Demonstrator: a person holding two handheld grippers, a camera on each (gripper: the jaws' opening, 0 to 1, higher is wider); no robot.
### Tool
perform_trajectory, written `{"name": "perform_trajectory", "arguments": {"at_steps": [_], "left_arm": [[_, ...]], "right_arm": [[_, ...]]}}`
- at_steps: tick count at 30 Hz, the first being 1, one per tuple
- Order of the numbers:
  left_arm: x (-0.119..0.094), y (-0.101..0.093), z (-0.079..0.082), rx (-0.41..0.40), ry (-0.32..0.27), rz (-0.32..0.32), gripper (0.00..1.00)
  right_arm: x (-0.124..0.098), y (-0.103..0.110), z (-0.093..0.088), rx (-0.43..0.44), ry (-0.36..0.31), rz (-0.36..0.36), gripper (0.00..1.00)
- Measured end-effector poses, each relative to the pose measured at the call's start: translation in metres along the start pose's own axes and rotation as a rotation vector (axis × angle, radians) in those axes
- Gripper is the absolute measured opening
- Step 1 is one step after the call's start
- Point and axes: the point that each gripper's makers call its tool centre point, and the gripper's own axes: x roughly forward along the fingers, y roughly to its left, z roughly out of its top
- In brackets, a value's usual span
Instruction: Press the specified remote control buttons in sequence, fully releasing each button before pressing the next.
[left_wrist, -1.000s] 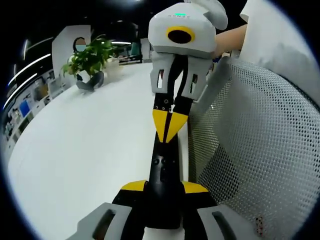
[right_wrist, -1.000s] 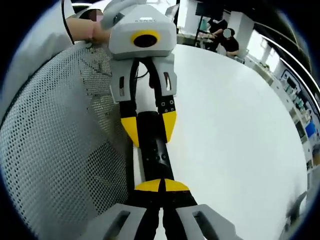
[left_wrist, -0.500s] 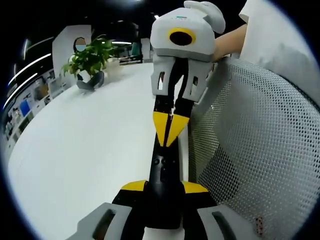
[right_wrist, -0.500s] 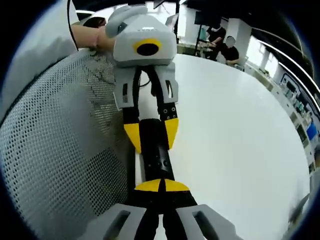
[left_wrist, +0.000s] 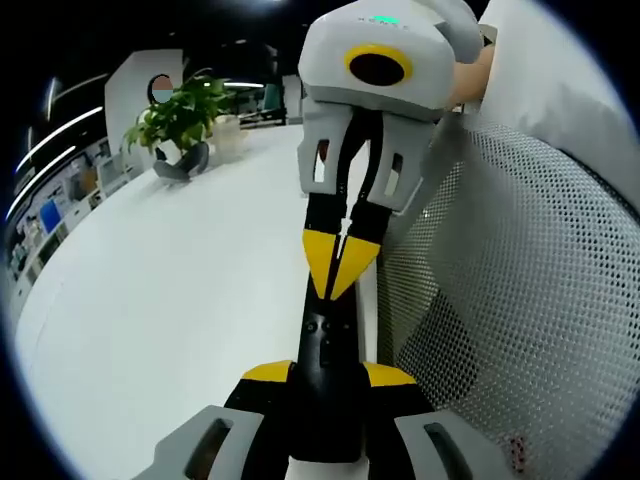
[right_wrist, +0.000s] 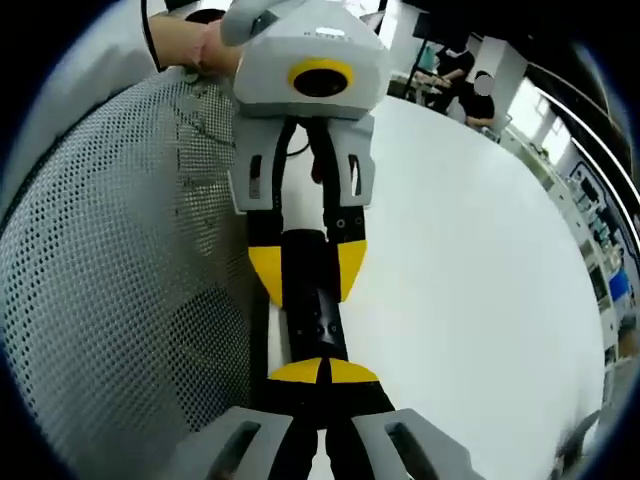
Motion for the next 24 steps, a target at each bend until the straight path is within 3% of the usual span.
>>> {"name": "perform_trajectory", "arguments": {"at_steps": [6,10,14,17,19,21,24], "left_arm": [[0.000,0.000,0.000,-0.002,-0.002,0.001,0.25],[0.000,0.000,0.000,-0.001,-0.001,0.000,0.25],[0.001,0.000,0.000,0.004,0.000,-0.002,0.25],[0.001,0.000,0.000,0.004,0.000,-0.003,0.25],[0.001,0.000,0.000,0.001,0.000,-0.003,0.25],[0.001,0.000,0.000,0.000,-0.002,-0.003,0.25],[0.000,0.000,0.000,-0.004,-0.003,-0.003,0.25]], "right_arm": [[0.005,0.005,0.011,-0.019,-0.011,0.020,0.00],[0.006,0.004,0.009,-0.122,0.049,0.014,0.00],[0.009,0.005,0.010,-0.148,0.079,-0.014,0.00],[0.008,0.003,0.009,-0.064,0.066,-0.025,0.00],[0.007,0.001,0.010,0.041,0.024,-0.019,0.00],[0.006,0.002,0.011,0.079,-0.001,-0.016,0.00],[0.006,0.009,0.012,0.026,0.001,-0.006,0.00]]}}
